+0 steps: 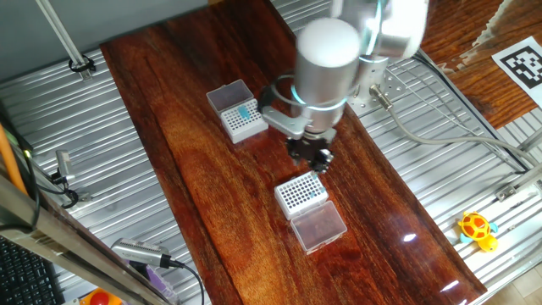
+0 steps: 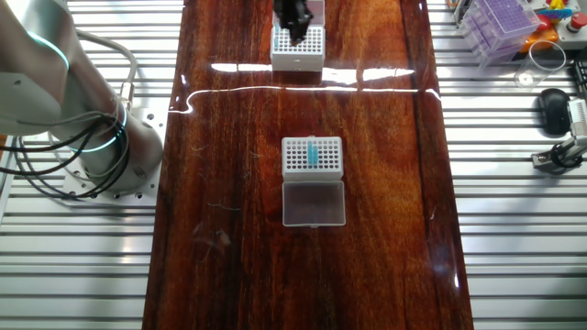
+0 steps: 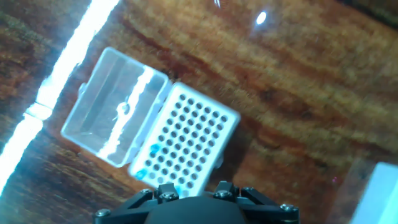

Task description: Transfer all medium pipette tips from one holder to another

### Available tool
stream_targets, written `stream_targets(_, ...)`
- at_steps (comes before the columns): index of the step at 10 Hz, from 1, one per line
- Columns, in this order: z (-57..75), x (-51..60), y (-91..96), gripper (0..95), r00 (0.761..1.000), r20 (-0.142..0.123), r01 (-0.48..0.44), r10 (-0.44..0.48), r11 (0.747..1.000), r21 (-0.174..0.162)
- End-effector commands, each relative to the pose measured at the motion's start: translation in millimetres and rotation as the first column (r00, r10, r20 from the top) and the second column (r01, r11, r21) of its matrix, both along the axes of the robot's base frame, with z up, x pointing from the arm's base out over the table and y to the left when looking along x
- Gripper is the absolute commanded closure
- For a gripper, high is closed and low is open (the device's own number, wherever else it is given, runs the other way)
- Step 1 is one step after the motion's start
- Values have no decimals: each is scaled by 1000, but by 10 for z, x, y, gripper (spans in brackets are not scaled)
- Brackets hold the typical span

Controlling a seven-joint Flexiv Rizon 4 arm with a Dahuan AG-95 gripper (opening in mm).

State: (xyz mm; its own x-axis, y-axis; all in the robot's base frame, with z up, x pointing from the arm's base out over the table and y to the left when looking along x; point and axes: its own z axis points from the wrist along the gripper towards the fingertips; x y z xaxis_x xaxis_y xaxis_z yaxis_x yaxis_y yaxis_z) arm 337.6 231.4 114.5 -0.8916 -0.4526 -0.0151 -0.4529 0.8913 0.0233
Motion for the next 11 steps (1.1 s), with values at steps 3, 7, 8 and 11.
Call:
stream_targets(3,-126,-158,90,570,997,23,74,-74,997,-1)
stream_targets(7,-252,-200,99,760,996,34,82,-82,997,-1)
stream_targets(8,-264,-213,102,760,996,36,84,-84,996,-1)
stream_targets(11,-294,-214,106,760,996,38,86,-86,996,-2)
